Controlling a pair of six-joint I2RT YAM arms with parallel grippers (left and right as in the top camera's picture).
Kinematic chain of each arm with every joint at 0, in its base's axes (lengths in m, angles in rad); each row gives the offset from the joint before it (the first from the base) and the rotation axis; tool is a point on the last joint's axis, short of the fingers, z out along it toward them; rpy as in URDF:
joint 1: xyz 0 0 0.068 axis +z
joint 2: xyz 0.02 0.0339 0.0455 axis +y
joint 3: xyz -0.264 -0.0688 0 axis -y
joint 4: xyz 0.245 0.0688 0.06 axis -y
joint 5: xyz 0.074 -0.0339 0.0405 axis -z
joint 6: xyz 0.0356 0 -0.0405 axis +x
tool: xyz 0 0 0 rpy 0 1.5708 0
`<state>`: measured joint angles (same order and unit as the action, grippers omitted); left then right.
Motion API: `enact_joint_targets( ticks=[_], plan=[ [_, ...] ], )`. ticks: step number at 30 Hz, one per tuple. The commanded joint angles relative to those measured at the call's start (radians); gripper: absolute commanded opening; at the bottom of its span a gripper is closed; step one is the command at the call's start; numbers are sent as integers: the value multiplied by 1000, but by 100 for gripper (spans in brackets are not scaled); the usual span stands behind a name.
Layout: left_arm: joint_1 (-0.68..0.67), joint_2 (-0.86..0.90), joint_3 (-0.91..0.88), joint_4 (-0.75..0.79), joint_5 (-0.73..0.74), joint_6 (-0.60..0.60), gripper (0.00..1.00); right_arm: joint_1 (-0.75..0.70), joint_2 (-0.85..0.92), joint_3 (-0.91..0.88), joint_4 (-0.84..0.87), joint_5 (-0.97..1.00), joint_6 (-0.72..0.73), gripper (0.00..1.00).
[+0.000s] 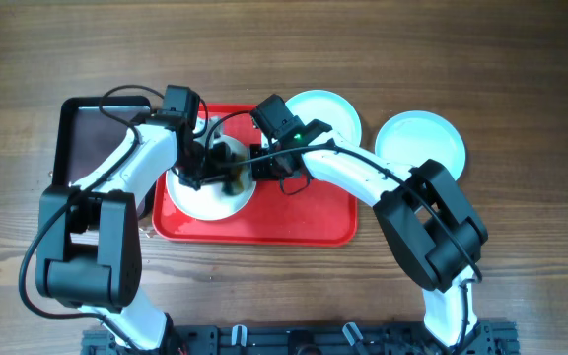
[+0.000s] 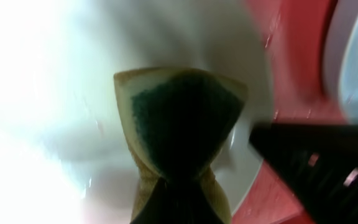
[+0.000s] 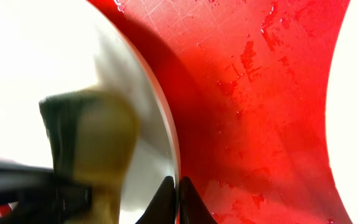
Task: Clean dirty plates on tray and stack at the side
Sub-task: 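Scrub the plate with the sponge in the left gripper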
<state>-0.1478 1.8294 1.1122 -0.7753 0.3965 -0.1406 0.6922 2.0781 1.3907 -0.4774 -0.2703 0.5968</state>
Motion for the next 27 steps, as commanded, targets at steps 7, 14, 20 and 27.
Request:
enact_joint_targets(
  ticks=[7,14,20,27],
  plan=[
    [2,11,10,-78,-304,-75,4,4,13,11,-2,-18,-33,4],
    [2,11,10,-126,-739,-532,4,4,13,11,-1,-21,-37,4],
    [-2,11,10,-24,-806,-631,4,4,13,11,-2,-21,-40,4],
    [-47,11,10,161,-549,-389,4,5,13,11,-2,-24,-47,4]
  ],
)
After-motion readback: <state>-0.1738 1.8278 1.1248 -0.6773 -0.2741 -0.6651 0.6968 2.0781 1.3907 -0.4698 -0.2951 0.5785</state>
